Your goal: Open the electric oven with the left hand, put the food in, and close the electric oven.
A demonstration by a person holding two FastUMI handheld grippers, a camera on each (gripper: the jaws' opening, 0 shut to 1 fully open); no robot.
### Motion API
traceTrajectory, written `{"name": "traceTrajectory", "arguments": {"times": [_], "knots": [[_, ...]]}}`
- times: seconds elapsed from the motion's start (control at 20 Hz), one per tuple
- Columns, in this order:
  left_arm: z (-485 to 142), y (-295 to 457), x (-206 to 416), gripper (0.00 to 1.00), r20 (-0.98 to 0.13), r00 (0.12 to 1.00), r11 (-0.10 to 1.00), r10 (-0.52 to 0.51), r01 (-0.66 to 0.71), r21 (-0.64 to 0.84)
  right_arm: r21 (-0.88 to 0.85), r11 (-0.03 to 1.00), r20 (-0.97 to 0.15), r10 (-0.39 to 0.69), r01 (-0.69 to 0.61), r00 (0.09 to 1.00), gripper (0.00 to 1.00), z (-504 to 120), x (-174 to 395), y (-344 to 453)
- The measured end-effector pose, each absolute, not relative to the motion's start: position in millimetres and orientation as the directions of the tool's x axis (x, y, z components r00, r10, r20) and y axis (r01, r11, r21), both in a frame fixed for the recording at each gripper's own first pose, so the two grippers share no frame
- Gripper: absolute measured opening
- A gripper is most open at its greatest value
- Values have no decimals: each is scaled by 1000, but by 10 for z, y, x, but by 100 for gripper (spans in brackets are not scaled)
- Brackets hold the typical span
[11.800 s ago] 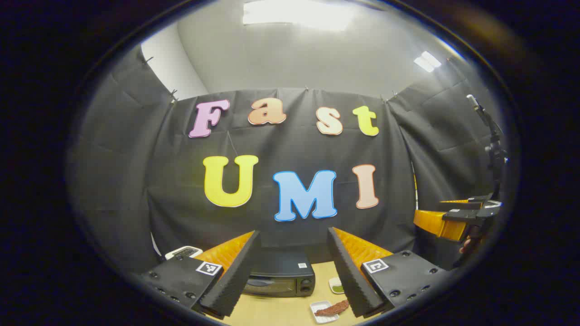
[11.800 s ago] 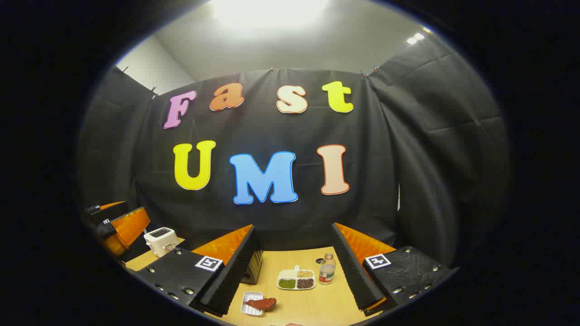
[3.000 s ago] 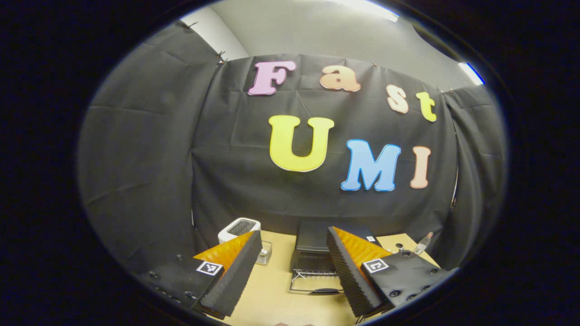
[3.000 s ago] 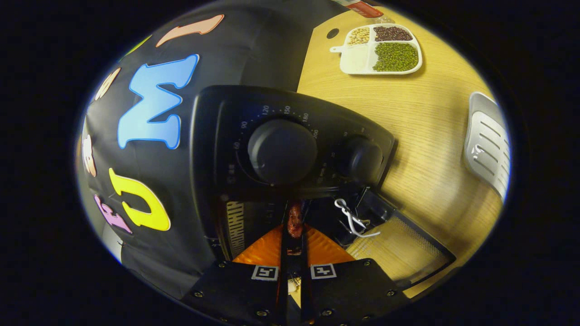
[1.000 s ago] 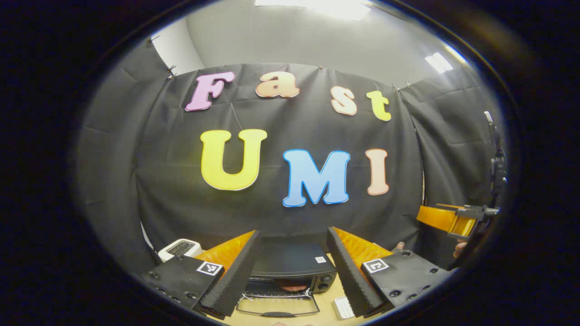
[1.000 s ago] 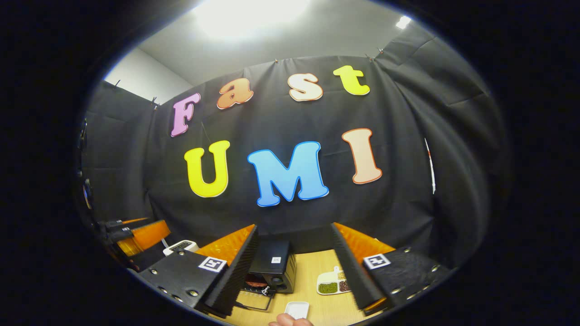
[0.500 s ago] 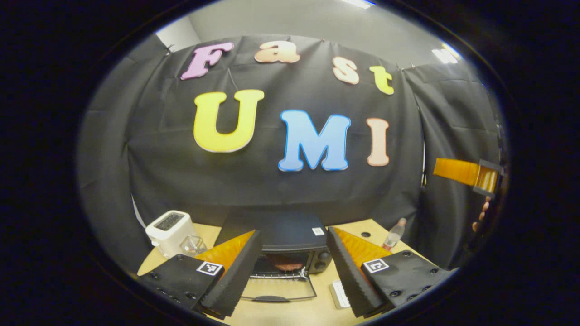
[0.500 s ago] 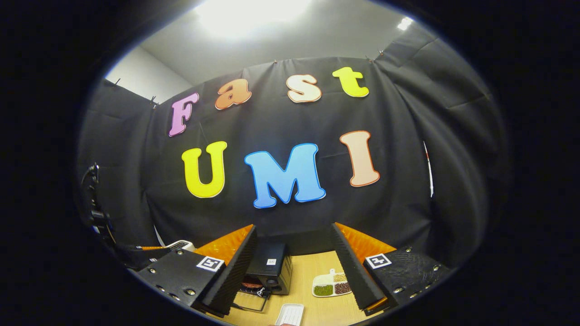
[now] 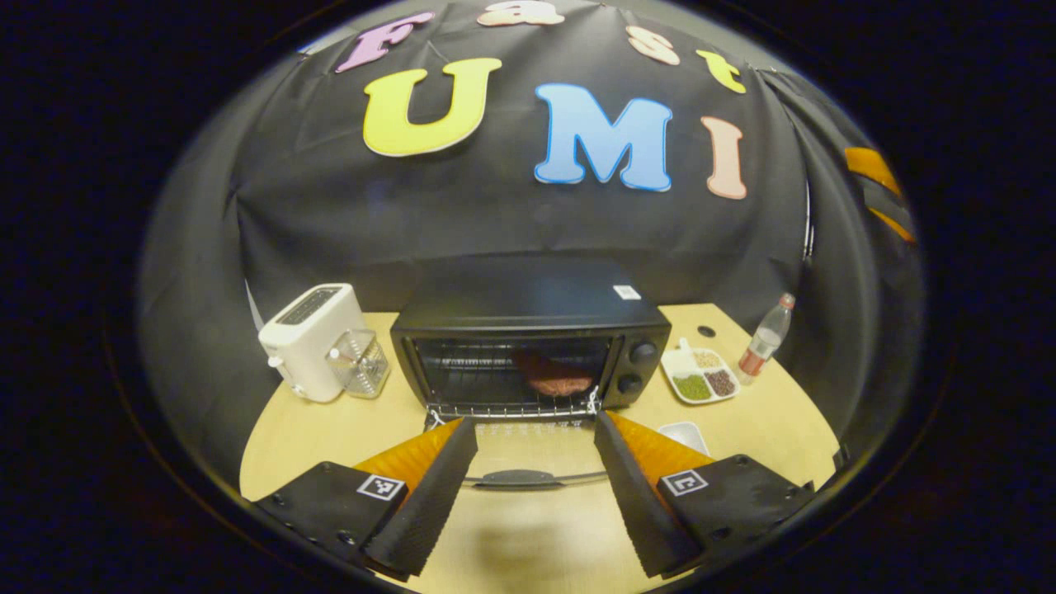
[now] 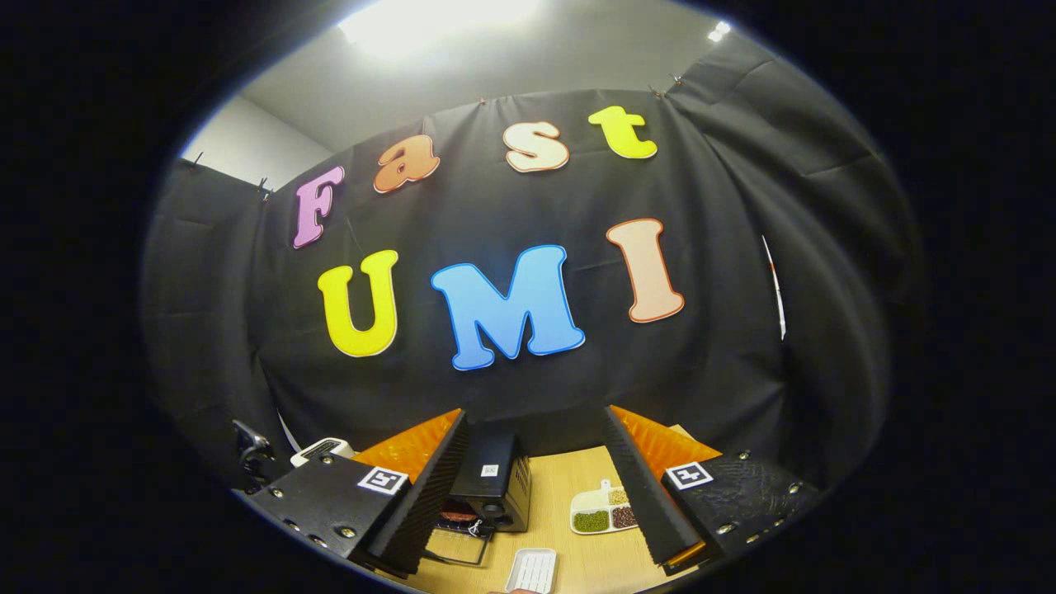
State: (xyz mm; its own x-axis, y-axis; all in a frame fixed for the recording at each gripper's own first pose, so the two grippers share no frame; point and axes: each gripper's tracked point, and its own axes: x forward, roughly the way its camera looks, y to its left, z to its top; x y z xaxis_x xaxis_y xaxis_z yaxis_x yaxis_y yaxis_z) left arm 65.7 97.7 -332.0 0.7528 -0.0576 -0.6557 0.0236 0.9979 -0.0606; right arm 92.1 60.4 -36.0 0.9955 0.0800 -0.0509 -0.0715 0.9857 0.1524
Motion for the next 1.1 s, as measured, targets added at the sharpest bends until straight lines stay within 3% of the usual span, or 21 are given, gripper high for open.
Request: {"name": "traceTrajectory", "arguments": {"times": [0.05,0.25,0.6,0.9,1.1], "knots": [[-3434,963,616,97,-678,732,997,-61,17,-71,157,985,-59,87,-77,994,98,-388,927,604],[-3847,988,578,100,-740,671,996,-49,-26,-89,166,984,-87,80,-65,993,98,-475,931,545],[-4484,1077,308,100,-843,536,999,-39,28,-28,188,981,-107,64,-43,992,98,-612,897,463],[-4994,1154,277,94,-904,426,999,-33,9,-32,205,979,-139,47,-18,989,98,-763,872,280],[-5202,1200,282,98,-929,370,1000,-15,20,-9,190,982,-139,34,-8,990,98,-763,870,233]]}}
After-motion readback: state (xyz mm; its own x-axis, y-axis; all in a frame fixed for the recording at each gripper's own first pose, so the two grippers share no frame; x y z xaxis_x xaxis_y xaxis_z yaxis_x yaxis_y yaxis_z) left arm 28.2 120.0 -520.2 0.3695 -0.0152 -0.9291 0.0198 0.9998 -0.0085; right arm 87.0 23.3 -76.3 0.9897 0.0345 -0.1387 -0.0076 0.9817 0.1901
